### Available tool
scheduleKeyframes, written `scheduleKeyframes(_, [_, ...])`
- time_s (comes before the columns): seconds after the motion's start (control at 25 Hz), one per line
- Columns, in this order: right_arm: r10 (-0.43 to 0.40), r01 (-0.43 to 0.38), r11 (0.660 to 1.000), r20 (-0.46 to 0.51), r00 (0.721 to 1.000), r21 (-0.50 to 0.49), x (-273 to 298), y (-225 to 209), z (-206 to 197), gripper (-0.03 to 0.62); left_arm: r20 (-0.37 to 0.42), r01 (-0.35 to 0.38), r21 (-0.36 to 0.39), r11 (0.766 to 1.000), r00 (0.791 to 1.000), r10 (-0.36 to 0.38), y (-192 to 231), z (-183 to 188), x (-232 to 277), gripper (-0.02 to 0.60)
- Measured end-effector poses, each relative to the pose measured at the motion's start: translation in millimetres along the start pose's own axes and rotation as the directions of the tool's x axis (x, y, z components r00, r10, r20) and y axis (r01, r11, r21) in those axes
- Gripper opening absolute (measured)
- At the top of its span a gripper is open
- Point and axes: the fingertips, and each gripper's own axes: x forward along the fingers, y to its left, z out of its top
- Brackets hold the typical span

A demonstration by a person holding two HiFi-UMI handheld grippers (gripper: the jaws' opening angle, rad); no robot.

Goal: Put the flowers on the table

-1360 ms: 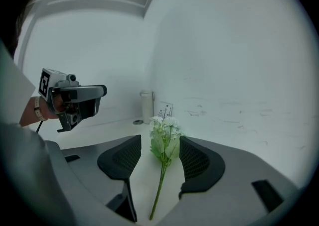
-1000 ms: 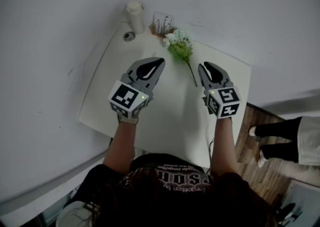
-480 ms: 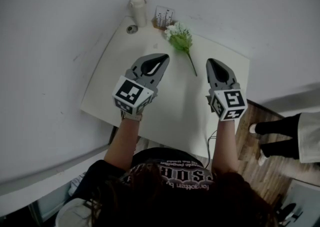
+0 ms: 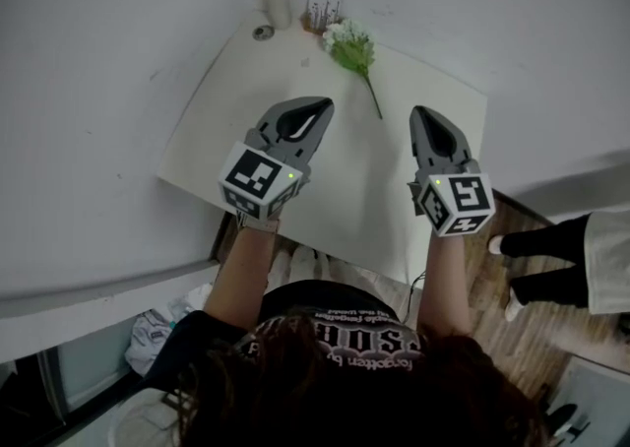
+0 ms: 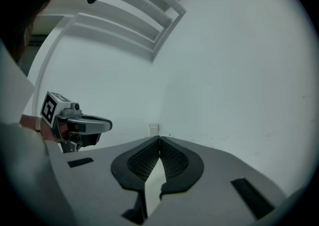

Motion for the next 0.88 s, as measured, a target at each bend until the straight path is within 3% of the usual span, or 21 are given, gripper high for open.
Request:
scheduleKeyframes(0.4, [0.017,-0.017,1.000,0.043,0.999,0.002,-57.2,17.6,10.2,0.031,0.009,-0.027,0.029,0.999,1.000,0.027,-50.3,9.4,-31.7,0.003])
scheduleKeyframes(0.88, [0.027,-0.026,1.000,0.037,0.999,-0.016,-89.4,35.9,15.4,0.031,0.043,-0.057,0.044,0.997,0.998,0.055,-73.7,22.9,-47.5,0.003])
